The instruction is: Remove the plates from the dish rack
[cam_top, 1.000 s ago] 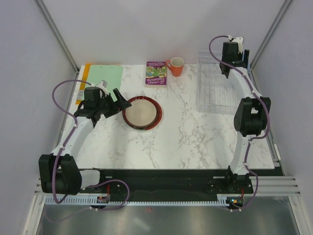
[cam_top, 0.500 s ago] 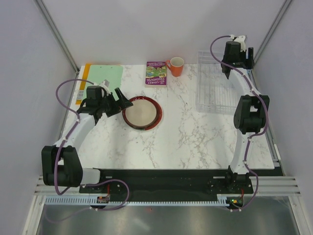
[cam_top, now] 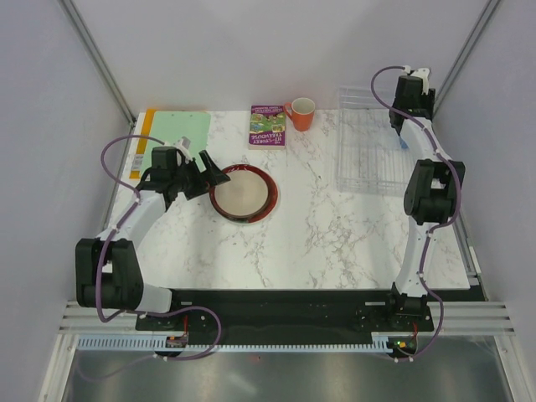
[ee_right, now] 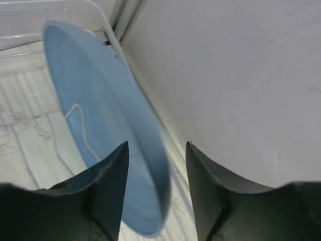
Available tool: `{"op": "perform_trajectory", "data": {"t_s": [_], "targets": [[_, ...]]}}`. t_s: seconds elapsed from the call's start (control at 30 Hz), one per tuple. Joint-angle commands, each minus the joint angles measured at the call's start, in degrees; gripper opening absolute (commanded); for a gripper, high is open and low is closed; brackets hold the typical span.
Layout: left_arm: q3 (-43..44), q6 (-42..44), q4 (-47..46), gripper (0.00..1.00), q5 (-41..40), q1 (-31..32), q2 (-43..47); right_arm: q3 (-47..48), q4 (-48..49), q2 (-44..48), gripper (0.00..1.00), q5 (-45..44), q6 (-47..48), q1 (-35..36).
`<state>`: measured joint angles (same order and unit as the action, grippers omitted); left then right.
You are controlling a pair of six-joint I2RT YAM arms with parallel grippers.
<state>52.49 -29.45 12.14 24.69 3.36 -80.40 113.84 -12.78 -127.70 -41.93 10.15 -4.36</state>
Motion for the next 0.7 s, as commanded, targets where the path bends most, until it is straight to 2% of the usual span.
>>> {"op": "perform_trajectory", "data": {"t_s": [0.0,0.03,0.07,0.1,0.17,0.3,0.4,0.57,0.67], "targets": [[0.33,-0.17,-2.74,1.0,1.94,-0.1,-0.81,2.79,-2.6,-1.41,0.47,7.21,-2.94,-0.21],[0.25,-0.17,-2.82,1.0,2.12,-0.1,-0.81,2.88,-3.13,-1.59,0.41,7.39,-3.12,-0.21],[0.24,-0.34,-2.83,1.0,2.03,-0.1,-0.9,3.14,-3.48,-1.76,0.22,7.48,-3.3,-0.21],[-0.02,-0.34,-2.83,1.0,2.03,-0.1,-0.9,3.23,-3.66,-1.76,0.13,7.48,-3.56,-0.21],[-0.19,-0.43,-3.0,1.0,1.94,-0.1,-0.72,3.4,-3.57,-1.41,0.02,7.22,-3.65,-0.21],[-0.63,-0.95,-3.44,1.0,2.47,-0.1,-0.64,4.02,-2.96,-0.62,0.0,3.45,-2.86,0.14],[-0.72,-1.13,-3.88,1.0,3.17,-0.1,-0.72,2.97,-0.24,0.52,0.0,-3.23,0.56,1.19],[-1.07,-1.31,-4.06,1.0,3.96,-0.1,-0.99,-3.69,12.31,3.85,0.0,-15.86,11.34,4.0],[-1.25,-1.31,-4.23,1.0,4.31,-0.1,-0.81,-5.9,20.41,5.35,0.0,-19.76,15.24,5.85]]}}
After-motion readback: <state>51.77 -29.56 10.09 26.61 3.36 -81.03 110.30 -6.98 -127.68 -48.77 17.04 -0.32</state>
